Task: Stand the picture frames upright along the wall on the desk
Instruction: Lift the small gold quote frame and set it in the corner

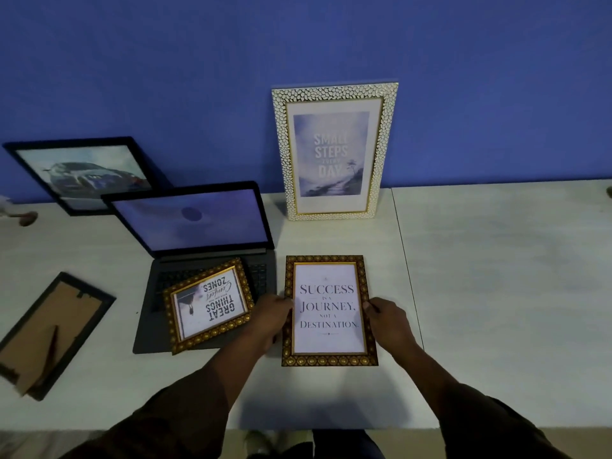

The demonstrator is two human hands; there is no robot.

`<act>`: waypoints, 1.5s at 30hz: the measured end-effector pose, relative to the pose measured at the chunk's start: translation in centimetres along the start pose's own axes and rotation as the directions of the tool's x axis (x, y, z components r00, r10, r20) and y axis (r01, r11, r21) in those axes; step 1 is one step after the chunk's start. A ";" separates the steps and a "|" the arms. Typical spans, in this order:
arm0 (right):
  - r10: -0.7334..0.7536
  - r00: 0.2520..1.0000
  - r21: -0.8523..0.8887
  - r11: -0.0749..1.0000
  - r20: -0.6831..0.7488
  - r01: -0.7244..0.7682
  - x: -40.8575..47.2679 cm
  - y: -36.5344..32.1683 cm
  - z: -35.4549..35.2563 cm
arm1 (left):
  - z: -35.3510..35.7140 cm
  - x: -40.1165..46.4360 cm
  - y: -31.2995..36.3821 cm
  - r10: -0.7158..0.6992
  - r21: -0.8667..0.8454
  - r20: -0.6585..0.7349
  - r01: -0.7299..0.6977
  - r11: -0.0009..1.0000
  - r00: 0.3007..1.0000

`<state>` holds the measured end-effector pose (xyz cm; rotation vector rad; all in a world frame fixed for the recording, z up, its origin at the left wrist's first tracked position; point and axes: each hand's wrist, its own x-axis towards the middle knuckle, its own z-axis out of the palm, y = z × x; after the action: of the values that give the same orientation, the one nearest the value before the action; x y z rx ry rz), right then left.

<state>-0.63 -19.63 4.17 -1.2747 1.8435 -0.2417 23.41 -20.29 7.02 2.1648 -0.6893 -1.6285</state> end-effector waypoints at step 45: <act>-0.775 0.524 -0.004 0.559 0.354 0.829 -14.8 -51.4 38.1 | -54.2 -13.2 -18.2 0.201 -0.359 -0.667 -0.546 0.757 0.717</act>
<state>63.41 -19.62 18.57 -2.1162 0.8759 -0.3491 75.60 1.33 22.94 1.7760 -0.3848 -0.7097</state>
